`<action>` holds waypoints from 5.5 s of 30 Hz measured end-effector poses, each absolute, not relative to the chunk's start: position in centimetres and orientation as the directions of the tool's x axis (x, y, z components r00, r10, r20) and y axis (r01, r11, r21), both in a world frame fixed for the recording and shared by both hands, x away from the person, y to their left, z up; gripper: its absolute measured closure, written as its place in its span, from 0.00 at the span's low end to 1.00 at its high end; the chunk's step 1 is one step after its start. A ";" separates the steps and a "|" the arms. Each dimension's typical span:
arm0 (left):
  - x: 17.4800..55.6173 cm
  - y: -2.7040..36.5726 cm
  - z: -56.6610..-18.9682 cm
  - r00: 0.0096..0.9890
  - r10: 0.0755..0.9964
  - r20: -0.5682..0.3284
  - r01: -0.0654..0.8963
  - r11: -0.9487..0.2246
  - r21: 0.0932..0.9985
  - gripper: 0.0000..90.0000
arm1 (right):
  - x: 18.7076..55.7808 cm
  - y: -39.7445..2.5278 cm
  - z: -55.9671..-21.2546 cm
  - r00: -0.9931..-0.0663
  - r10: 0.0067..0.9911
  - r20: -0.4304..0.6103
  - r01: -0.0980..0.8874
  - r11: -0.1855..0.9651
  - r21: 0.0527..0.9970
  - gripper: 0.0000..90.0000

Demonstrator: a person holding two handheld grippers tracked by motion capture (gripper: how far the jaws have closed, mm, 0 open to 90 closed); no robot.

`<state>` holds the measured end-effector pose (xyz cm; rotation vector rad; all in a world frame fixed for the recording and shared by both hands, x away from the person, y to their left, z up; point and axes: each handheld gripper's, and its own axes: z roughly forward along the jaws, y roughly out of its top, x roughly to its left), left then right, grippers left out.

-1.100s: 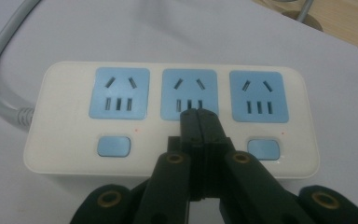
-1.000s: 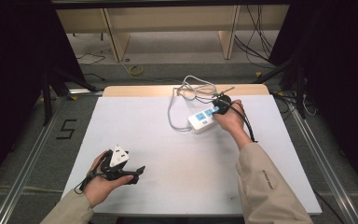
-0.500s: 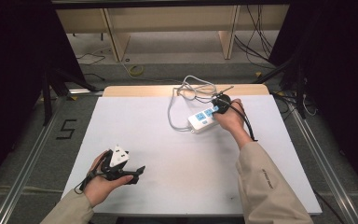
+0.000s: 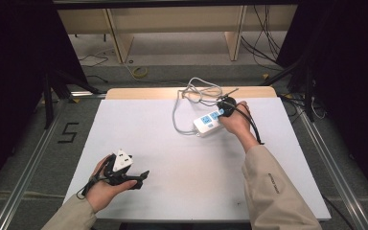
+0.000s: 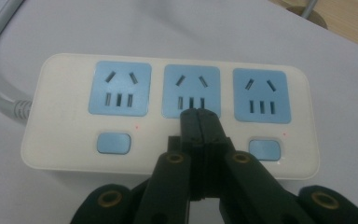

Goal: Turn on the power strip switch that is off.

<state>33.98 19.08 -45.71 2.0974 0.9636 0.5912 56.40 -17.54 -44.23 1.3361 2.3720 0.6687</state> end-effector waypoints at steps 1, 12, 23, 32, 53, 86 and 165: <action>34.0 19.1 -45.7 0.612 0.785 0.099 0.444 -0.444 0.778 0.20 | 56.4 -17.5 -44.2 -0.501 0.863 -0.064 0.705 0.450 0.548 1.00; 34.0 19.0 -45.8 0.616 0.781 0.102 0.443 -0.450 0.775 0.20 | 56.4 -17.3 -44.3 -0.503 0.861 -0.077 0.701 0.458 0.546 1.00; 34.0 19.1 -45.8 0.615 0.782 0.099 0.445 -0.447 0.776 0.20 | 56.4 -17.2 -44.2 -0.503 0.860 -0.078 0.706 0.462 0.537 1.00; 34.0 19.1 -45.8 0.614 0.783 0.099 0.446 -0.448 0.775 0.20 | 56.4 -17.0 -44.3 -0.504 0.859 -0.093 0.702 0.470 0.535 1.00; 34.0 19.0 -45.8 0.614 0.784 0.095 0.449 -0.446 0.774 0.20 | 56.3 -17.0 -44.3 -0.502 0.860 -0.095 0.704 0.470 0.533 1.00; 34.0 19.1 -45.8 0.611 0.786 0.099 0.449 -0.446 0.774 0.20 | 55.9 -16.9 -44.6 -0.486 0.867 -0.113 0.690 0.460 0.558 1.00; 34.0 19.2 -45.9 0.597 0.797 0.092 0.472 -0.441 0.763 0.21 | 47.6 -23.4 -41.3 -0.490 0.869 0.066 0.636 0.304 0.709 0.49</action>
